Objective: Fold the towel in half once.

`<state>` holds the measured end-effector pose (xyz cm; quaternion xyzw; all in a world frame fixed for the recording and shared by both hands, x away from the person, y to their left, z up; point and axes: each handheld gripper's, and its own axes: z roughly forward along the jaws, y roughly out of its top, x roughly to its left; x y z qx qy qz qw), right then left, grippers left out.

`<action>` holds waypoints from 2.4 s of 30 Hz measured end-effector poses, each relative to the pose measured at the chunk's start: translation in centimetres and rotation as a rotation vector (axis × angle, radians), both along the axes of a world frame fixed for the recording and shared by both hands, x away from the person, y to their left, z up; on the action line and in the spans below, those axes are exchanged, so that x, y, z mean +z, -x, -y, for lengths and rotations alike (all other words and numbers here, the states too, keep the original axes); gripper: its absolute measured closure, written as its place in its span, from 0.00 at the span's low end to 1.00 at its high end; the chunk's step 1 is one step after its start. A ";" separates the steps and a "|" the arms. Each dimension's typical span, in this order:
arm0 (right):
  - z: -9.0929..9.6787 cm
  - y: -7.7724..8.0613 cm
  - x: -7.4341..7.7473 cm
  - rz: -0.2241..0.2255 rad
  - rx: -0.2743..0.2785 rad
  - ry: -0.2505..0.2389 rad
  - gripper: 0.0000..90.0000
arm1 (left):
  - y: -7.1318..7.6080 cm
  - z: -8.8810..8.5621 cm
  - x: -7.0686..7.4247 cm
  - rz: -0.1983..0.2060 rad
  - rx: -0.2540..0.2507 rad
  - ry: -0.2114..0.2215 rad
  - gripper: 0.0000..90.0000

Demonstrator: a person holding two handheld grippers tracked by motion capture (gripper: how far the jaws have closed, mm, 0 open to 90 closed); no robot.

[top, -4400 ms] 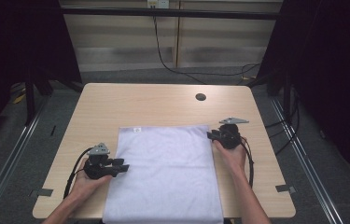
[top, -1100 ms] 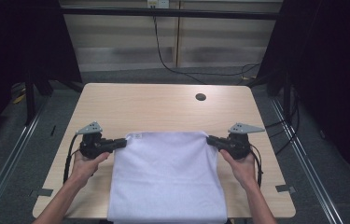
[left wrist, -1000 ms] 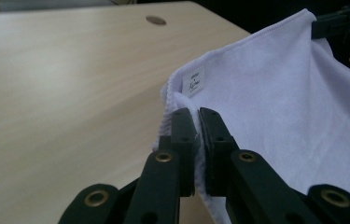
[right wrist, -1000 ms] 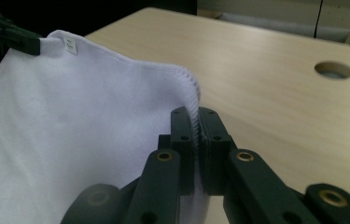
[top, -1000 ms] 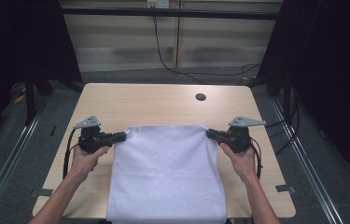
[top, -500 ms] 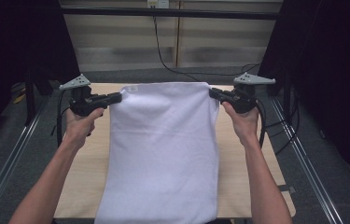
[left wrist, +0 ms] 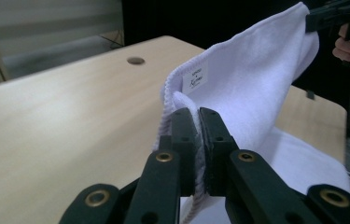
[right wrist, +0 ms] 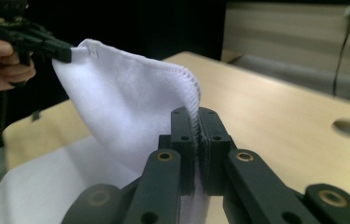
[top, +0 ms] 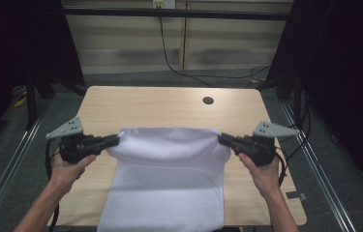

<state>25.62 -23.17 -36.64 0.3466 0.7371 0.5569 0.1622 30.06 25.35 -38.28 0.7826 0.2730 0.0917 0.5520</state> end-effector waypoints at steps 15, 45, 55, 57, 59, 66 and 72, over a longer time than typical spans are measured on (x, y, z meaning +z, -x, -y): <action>-1.6 8.0 -10.0 -0.252 0.059 0.114 0.96 | 6.5 -1.2 -10.6 -0.287 -0.064 -0.141 0.95; -2.3 -10.8 -13.5 -0.294 -0.179 0.337 0.96 | -8.6 3.2 -12.5 -0.252 0.169 -0.201 0.95; -3.8 -16.5 -13.7 -0.301 -0.286 0.331 0.96 | -11.5 2.8 -12.9 -0.280 0.228 -0.148 0.95; -3.9 -17.1 -13.7 -0.309 -0.300 0.330 0.96 | -11.8 2.7 -12.9 -0.293 0.228 -0.133 0.95; -3.9 -17.3 -13.6 -0.320 -0.297 0.332 0.96 | -11.9 2.7 -12.8 -0.305 0.229 -0.127 0.95; -2.8 -15.5 -10.4 -0.222 -0.260 0.223 0.96 | -10.8 1.8 -9.7 -0.232 0.186 -0.082 0.95; -1.4 -11.9 -5.8 -0.092 -0.239 0.126 0.96 | -8.6 1.9 -5.9 -0.147 0.138 -0.017 0.95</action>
